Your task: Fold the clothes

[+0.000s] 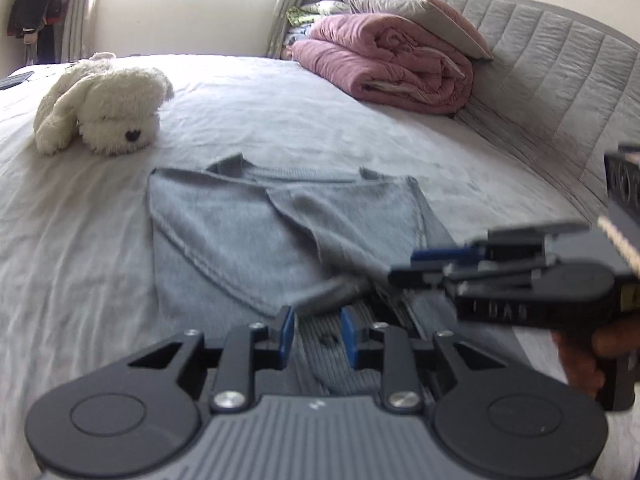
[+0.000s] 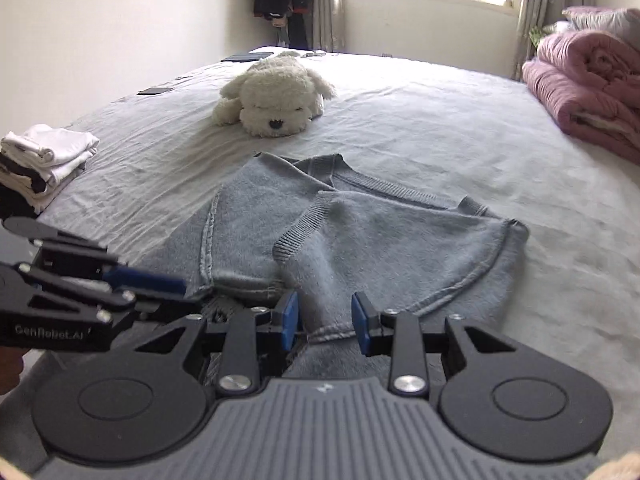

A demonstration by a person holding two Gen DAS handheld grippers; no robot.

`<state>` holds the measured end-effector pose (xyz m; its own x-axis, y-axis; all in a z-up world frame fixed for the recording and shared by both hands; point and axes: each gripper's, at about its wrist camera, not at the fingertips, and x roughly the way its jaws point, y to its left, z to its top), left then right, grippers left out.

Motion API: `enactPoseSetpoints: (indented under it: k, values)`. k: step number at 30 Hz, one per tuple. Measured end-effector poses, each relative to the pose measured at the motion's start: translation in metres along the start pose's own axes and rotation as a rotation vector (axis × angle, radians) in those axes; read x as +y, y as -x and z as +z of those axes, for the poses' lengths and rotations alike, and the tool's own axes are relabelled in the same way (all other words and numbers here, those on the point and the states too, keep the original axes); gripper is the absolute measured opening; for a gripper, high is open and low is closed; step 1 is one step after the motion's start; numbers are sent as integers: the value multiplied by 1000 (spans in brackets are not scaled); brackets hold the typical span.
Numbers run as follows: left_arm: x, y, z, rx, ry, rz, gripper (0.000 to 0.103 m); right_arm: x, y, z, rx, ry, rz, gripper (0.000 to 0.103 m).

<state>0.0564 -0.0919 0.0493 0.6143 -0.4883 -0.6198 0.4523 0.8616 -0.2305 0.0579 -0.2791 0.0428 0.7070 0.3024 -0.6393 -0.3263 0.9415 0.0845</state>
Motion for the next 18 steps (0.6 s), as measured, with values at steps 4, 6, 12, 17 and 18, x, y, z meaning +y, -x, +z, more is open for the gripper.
enactPoseSetpoints:
  k: [4,6,12,17,18]
  values:
    - [10,-22,7,-7,43,-45,28,5,-10,-9,10,64,-16,33]
    - [8,-26,6,-4,26,-64,28,4,-11,-10,0,64,-27,21]
    - [-10,-28,-1,18,-112,-83,30,-34,5,-3,-50,-227,113,11]
    - [-3,-31,1,18,-84,-89,30,-45,6,-4,-37,-319,122,23]
    - [-2,-30,2,15,-79,-92,30,-37,10,-1,-54,-256,100,23]
